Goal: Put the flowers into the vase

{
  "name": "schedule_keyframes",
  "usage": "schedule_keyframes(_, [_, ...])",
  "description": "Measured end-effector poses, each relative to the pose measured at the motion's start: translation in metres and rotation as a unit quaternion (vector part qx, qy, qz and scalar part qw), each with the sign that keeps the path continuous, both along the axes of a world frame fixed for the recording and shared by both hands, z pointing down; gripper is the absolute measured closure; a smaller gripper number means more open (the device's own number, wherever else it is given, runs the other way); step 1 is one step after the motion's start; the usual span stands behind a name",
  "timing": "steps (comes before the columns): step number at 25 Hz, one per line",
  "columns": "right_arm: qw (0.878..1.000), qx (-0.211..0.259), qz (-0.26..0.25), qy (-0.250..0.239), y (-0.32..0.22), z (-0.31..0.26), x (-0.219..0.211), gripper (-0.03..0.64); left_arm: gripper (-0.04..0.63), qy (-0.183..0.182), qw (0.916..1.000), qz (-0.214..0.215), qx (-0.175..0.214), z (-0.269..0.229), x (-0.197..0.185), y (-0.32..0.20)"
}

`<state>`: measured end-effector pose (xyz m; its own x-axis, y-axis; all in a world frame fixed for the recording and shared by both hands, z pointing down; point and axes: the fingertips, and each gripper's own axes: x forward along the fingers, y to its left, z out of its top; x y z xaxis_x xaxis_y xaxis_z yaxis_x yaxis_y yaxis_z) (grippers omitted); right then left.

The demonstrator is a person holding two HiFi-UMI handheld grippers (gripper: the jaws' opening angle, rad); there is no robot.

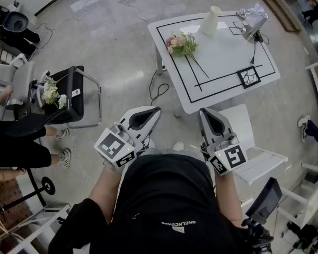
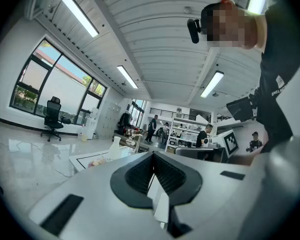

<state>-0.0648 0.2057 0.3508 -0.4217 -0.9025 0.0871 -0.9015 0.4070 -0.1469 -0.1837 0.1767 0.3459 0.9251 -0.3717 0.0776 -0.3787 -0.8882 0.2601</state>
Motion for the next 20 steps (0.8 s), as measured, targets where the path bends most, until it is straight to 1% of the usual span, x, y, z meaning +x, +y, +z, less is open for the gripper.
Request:
schedule_keyframes(5, [1.0,-0.002,0.0,0.001,-0.004,0.0,-0.007,0.606,0.591,-0.011,0.9999,0.014,-0.001,0.005,-0.001,0.0])
schedule_keyframes(9, [1.0,-0.002,0.002,-0.002,-0.007,0.0,-0.01,0.605,0.591,-0.012,0.9998,0.014,-0.008,0.009,-0.007,-0.002])
schedule_keyframes(13, [1.0,-0.009,0.005,-0.004,-0.014,0.003,-0.018,0.606,0.591,-0.012,0.9998,0.012,-0.014,0.013,-0.018,-0.008])
schedule_keyframes(17, [0.999,-0.025,0.012,-0.024,-0.025,0.01,-0.023,0.604,0.591,-0.009,0.9997,0.013,-0.016,0.015,-0.032,-0.017])
schedule_keyframes(20, [0.999,-0.028,0.028,-0.018,-0.033,0.01,-0.026,0.603,0.591,-0.008,0.9996,0.015,-0.023,0.02,-0.046,-0.024])
